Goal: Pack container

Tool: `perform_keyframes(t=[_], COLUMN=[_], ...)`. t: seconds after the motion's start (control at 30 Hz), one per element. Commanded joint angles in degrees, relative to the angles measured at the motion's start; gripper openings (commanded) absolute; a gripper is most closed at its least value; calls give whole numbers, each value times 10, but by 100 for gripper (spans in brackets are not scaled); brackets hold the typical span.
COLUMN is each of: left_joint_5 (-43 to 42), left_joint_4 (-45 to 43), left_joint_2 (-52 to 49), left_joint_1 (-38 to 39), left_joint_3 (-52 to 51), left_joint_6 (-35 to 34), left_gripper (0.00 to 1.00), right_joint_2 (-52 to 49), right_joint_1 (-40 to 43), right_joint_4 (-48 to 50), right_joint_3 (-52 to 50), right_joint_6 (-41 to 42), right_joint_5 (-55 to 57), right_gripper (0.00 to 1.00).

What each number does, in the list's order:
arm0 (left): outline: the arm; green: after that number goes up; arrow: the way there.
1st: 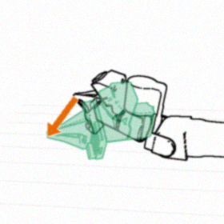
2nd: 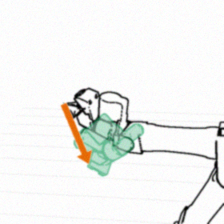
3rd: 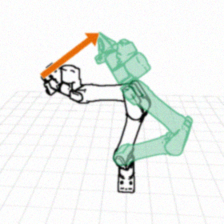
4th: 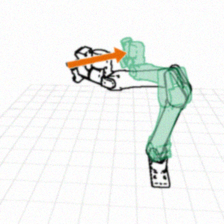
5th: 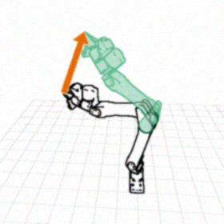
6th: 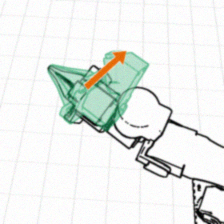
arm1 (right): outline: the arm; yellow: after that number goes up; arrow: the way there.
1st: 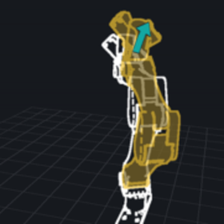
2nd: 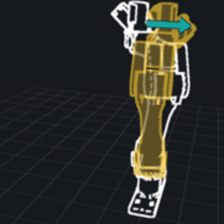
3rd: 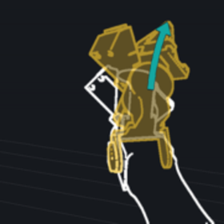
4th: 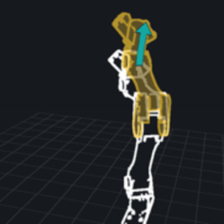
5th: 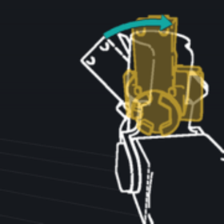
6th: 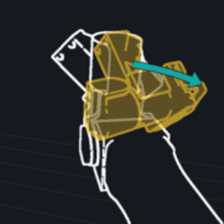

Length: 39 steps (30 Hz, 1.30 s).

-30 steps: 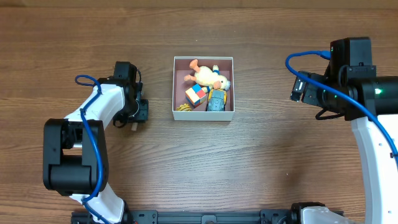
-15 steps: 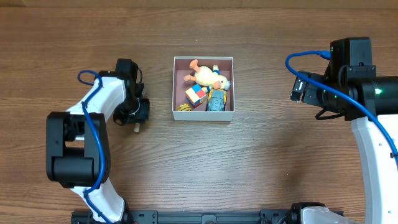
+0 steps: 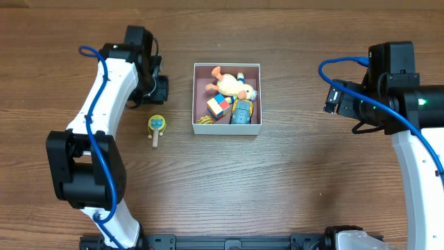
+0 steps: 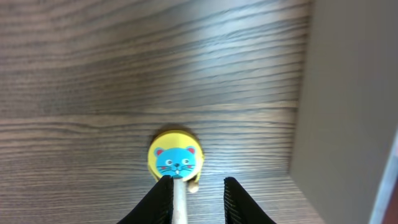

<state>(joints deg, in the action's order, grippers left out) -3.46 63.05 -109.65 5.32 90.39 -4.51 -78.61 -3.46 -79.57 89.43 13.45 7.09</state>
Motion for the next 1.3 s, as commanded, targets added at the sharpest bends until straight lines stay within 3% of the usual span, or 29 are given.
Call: perform_keyframes(t=[0.0, 0.27, 0.6, 1.27], left_joint_5=[-6, 14, 21, 24], left_joint_4=[17, 41, -28, -66], left_joint_2=[0, 0, 0, 0], left_joint_1=[9, 8, 8, 6], left_joint_3=[6, -49, -183, -210], left_joint_6=[-19, -28, -48, -54], left_gripper=[25, 30, 31, 36], right_joint_2=[0, 0, 0, 0], right_joint_1=[0, 0, 0, 0], right_joint_4=[2, 2, 2, 2], right_joint_3=[1, 1, 1, 1], right_joint_6=[-2, -2, -2, -2], right_joint_5=[8, 8, 8, 8], right_gripper=[100, 100, 100, 100])
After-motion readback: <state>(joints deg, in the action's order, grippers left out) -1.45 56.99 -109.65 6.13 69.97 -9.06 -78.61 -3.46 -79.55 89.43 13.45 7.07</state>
